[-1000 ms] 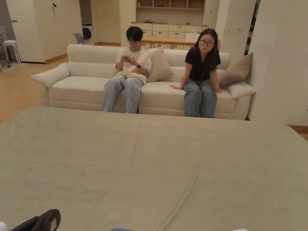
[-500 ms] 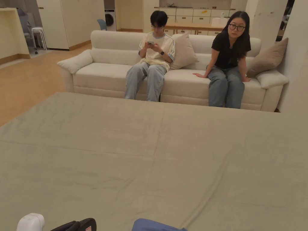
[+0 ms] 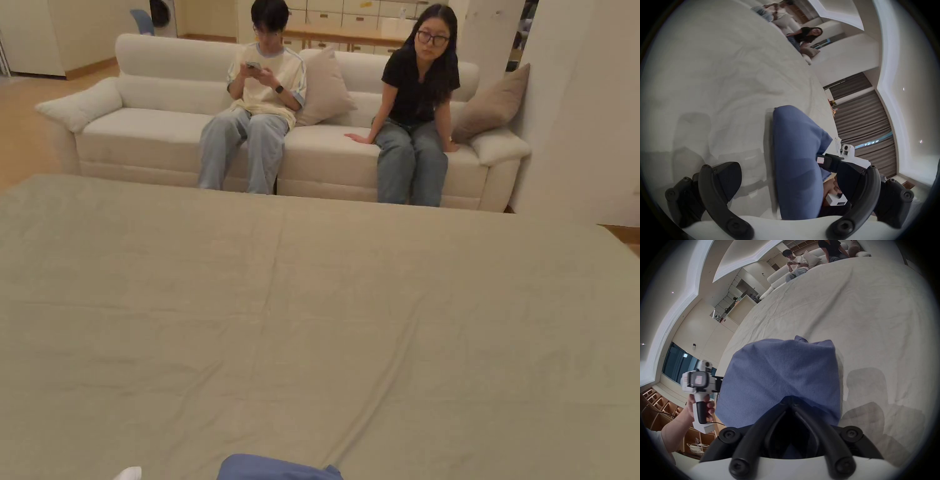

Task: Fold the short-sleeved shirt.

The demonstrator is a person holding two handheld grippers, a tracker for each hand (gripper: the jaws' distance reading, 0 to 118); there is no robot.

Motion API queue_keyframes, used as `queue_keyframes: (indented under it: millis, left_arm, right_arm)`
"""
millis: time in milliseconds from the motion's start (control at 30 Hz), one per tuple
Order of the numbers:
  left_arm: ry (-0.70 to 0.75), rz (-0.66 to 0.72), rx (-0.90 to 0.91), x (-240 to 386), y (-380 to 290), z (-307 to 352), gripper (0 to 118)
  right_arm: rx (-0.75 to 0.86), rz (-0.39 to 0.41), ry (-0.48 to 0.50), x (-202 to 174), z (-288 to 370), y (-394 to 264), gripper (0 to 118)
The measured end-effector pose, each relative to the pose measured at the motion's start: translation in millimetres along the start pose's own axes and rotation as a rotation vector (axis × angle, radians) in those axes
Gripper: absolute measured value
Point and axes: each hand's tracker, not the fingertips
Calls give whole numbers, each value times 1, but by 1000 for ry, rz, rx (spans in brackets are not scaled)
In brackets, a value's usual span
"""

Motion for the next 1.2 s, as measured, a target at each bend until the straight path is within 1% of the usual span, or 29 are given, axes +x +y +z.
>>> queue_keyframes:
  millis: [33, 67, 100, 167, 200, 233, 267, 300, 333, 367, 400, 433, 467, 500, 533, 567, 600, 667, 767, 800, 833, 933, 967, 1000, 1067, 1100, 1133, 1167, 1200]
  left_arm:
    - [-17, -8, 5, 1, -2, -4, 116]
    - [-82, -46, 31, -13, 0, -14, 116]
    - [-112, -66, 36, -12, 1, -22, 118]
    - [-85, -62, -2, -7, 3, -39, 118]
    - [-113, -66, -28, 33, -10, -45, 118]
    - [-126, -70, -39, 42, -13, -52, 118]
    - [-148, -89, -109, 53, -14, -63, 118]
    - [-134, -109, -174, 42, -6, -71, 118]
    - [-80, -135, -151, 22, 7, -73, 117]
    - [-66, -152, -125, 21, 13, -69, 112]
    - [-95, -129, -128, 16, 20, -66, 91]
    - [-42, -125, -111, 12, 26, -64, 28]
    - [62, -157, -93, 26, 3, -65, 21]
    - [33, -165, -114, 20, 3, -63, 21]
    - [-28, -120, -124, 18, 3, -63, 21]
    - [-16, -78, -115, 17, 4, -63, 21]
    - [-27, -69, -115, 8, 5, -67, 21]
    - [-10, -101, -113, 8, 8, -66, 21]
    - [-3, -88, -119, 19, 2, -66, 21]
    - [1, -92, -121, 20, 3, -66, 21]
    - [25, -109, -120, 21, 4, -65, 21]
    - [35, -97, -120, 22, 3, -67, 21]
    - [35, -94, -120, 22, 3, -67, 21]
    - [41, -97, -118, 21, 3, -68, 21]
    - [51, -96, -117, 23, 4, -68, 21]
    - [62, -106, -115, 24, 4, -67, 21]
    - [68, -114, -114, 29, 1, -67, 21]
    - [83, -125, -110, 31, 0, -67, 21]
    - [83, -126, -105, 33, -1, -66, 21]
  right_arm:
    - [-1, -2, 1, 0, 0, 0, 0]
    - [-2, -5, 1, 0, 0, 0, 0]
    - [-2, -8, 4, 1, 0, 0, 0]
    - [-3, -7, 5, 2, -1, 1, 0]
    - [-4, -6, 6, 2, -1, 1, 0]
    - [-4, -8, 8, 2, -1, 1, 0]
    - [-5, -11, 10, 3, -1, 2, 0]
    - [-7, -11, 9, 3, -2, 2, 0]
    - [-8, -8, 7, 3, -2, 2, 0]
    - [-7, -6, 8, 3, -2, 2, 0]
    - [-7, -7, 9, 3, -1, 2, 0]
    - [-5, -9, 10, 4, -1, 2, 0]
    - [0, -13, 8, 4, -1, 2, 0]
    - [0, -18, 16, 4, -2, 2, 0]
    - [-3, -16, 12, 4, -3, 2, 0]
    - [1, -7, 12, 3, -3, 2, 0]
    - [1, 0, 6, 2, -3, 1, 0]
    - [-1, -3, 7, 3, -4, 2, 0]
    - [-1, 0, 7, 0, -2, 5, 0]
    - [10, 21, -8, -4, 1, 7, 0]
    - [48, 62, -26, -9, 8, 10, 0]
    - [242, 153, 2, -37, 58, 20, 0]
    - [310, 209, -17, -49, 82, 23, 0]
    - [397, 291, -93, -64, 110, 21, 0]
    - [572, 428, -245, -89, 167, 10, 0]
    - [675, 469, -317, -98, 198, 0, 0]
    - [745, 498, -371, -104, 224, -10, 0]
    - [827, 521, -478, -113, 253, -23, 0]
    - [891, 543, -607, -121, 279, -36, 0]
